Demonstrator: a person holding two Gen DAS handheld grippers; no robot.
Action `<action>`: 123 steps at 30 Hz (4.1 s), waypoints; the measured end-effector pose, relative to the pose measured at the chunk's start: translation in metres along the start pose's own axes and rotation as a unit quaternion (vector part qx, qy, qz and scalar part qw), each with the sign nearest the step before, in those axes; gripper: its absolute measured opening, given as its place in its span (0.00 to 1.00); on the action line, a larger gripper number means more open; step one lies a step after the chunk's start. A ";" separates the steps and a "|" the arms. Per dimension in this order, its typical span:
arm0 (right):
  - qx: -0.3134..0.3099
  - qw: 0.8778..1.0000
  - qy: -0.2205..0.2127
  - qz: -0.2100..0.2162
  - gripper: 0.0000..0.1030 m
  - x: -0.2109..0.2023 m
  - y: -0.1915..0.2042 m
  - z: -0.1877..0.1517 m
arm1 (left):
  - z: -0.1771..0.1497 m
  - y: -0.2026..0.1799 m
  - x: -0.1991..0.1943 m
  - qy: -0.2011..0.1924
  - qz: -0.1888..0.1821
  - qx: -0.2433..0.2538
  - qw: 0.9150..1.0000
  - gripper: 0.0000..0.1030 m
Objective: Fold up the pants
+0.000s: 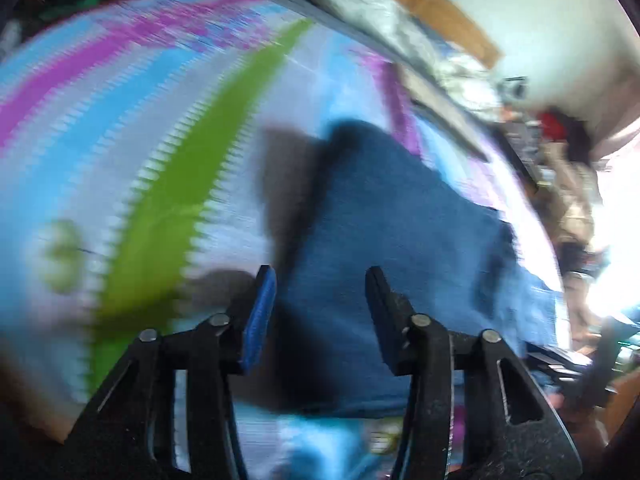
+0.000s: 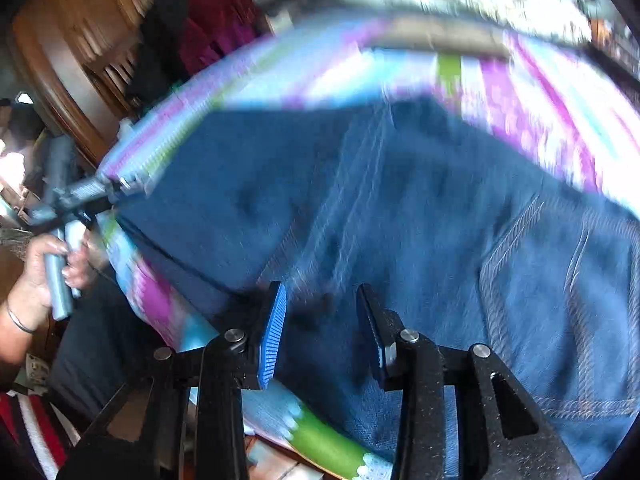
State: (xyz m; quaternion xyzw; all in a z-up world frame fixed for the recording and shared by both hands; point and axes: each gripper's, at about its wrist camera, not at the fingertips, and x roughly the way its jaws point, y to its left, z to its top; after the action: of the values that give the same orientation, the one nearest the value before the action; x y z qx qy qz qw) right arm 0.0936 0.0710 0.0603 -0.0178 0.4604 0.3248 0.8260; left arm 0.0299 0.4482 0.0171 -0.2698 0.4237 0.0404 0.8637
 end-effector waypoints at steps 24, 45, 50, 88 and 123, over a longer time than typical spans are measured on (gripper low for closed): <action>-0.039 0.998 0.044 0.034 0.00 0.238 0.117 0.198 | -0.026 0.050 0.017 -0.049 -0.207 -0.192 0.958 0.01; -0.459 0.887 0.004 -0.050 0.39 0.119 0.261 -0.007 | 0.000 0.076 -0.052 -0.094 -0.014 -0.140 0.986 0.81; -0.529 0.835 -0.039 -0.147 0.53 0.147 0.279 -0.051 | 0.026 0.076 -0.061 -0.086 -0.024 -0.089 0.992 0.81; -0.518 0.838 -0.073 -0.156 0.18 0.161 0.283 -0.030 | 0.098 -0.004 0.093 0.140 -0.202 0.095 0.965 0.31; 0.451 0.845 -0.287 -0.032 0.14 -0.175 -0.198 -0.194 | -0.101 -0.551 0.178 0.233 -0.159 0.260 0.924 0.18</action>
State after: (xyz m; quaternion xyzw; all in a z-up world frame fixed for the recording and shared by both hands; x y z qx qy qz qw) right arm -0.0060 -0.2395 0.0310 0.4357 0.2977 0.0453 0.8482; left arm 0.2360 -0.0998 0.0713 -0.1016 0.5604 -0.2726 0.7754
